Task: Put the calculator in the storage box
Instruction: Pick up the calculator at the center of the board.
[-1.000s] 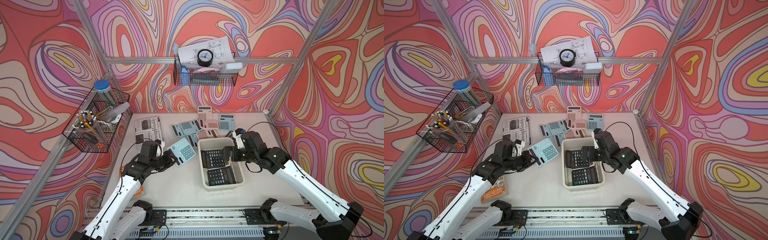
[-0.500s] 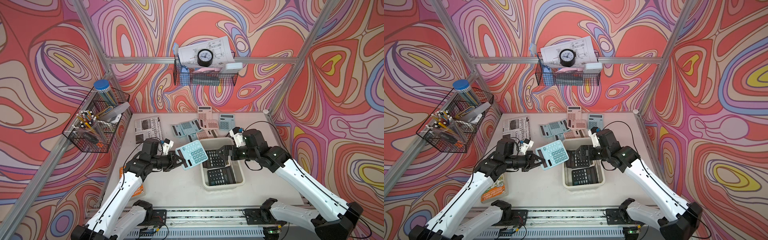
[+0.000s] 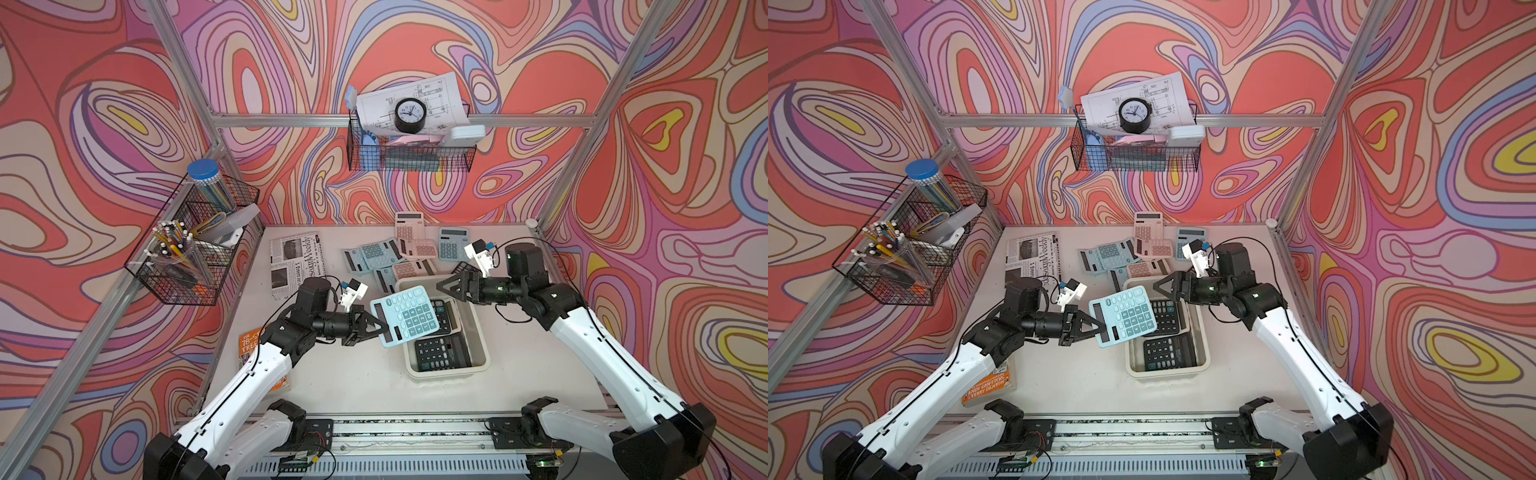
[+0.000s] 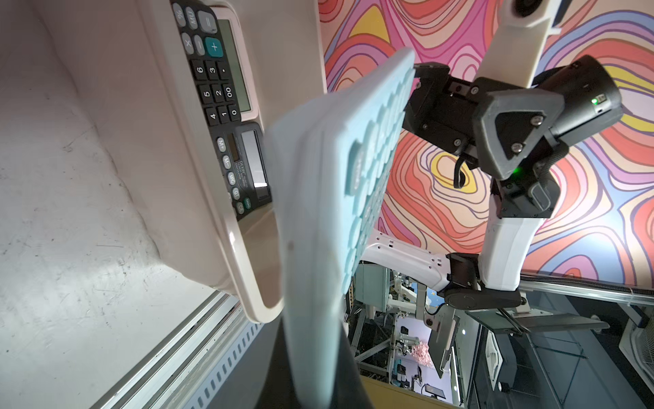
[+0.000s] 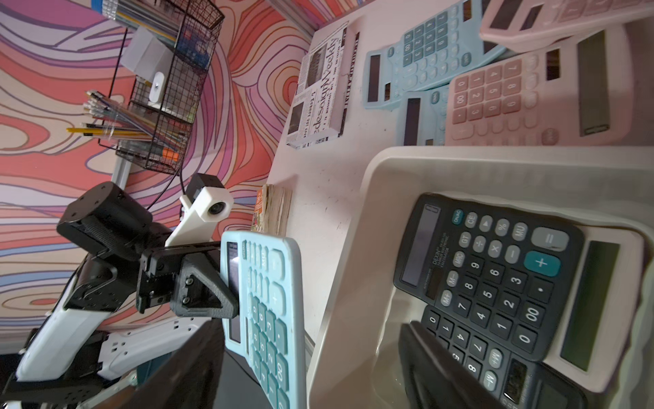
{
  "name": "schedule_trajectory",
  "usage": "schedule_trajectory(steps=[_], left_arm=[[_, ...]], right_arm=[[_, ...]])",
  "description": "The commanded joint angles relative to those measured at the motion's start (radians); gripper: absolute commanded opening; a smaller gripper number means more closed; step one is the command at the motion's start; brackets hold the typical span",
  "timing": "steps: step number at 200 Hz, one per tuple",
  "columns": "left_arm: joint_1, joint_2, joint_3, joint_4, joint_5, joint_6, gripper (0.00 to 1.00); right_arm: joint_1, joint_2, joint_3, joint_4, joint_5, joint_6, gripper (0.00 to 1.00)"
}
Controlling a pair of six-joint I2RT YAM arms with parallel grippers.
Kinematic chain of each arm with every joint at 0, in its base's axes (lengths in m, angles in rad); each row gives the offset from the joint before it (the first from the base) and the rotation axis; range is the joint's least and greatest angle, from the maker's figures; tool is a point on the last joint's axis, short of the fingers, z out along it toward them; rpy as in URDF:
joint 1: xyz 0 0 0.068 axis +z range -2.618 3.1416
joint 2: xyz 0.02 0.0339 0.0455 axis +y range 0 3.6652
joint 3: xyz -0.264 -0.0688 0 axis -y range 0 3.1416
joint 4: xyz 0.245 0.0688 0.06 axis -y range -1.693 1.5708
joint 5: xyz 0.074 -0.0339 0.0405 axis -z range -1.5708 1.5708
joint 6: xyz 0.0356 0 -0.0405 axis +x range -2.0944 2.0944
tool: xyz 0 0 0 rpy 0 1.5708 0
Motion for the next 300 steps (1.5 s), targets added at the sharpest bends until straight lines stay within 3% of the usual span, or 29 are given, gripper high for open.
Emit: schedule_trajectory(steps=[1, 54, 87, 197, 213, 226, 259, 281, 300], left_arm=[[-0.010, 0.003, -0.017, 0.110, 0.044, -0.026, 0.00], [-0.026, 0.031, -0.022, 0.170, 0.058, -0.054, 0.00], [-0.032, 0.053, -0.025, 0.191, 0.059, -0.055, 0.00], [-0.061, 0.113, -0.024, 0.244, 0.062, -0.070, 0.00], [-0.062, 0.118, -0.024, 0.249, 0.059, -0.072, 0.00], [-0.063, 0.119, -0.022, 0.247, 0.054, -0.071, 0.00], [-0.062, 0.106, -0.004, 0.174, 0.007, -0.029, 0.39], [-0.062, 0.086, 0.025, 0.083, -0.044, 0.021, 0.58], [-0.062, 0.063, 0.041, 0.041, -0.084, 0.044, 0.68]], right_arm=[[-0.004, 0.022, -0.048, 0.115, -0.196, 0.055, 0.73], [-0.002, 0.036, -0.145, 0.215, -0.331, 0.111, 0.58], [-0.002, 0.022, -0.170, 0.223, -0.346, 0.114, 0.46], [0.024, 0.034, -0.194, 0.267, -0.359, 0.136, 0.22], [0.030, 0.032, -0.193, 0.266, -0.356, 0.135, 0.14], [0.029, 0.028, -0.187, 0.247, -0.339, 0.128, 0.00], [0.030, 0.000, -0.149, 0.141, -0.277, 0.087, 0.00], [0.029, -0.036, -0.119, 0.044, -0.226, 0.058, 0.00], [0.030, -0.073, -0.094, -0.044, -0.167, 0.039, 0.00]])
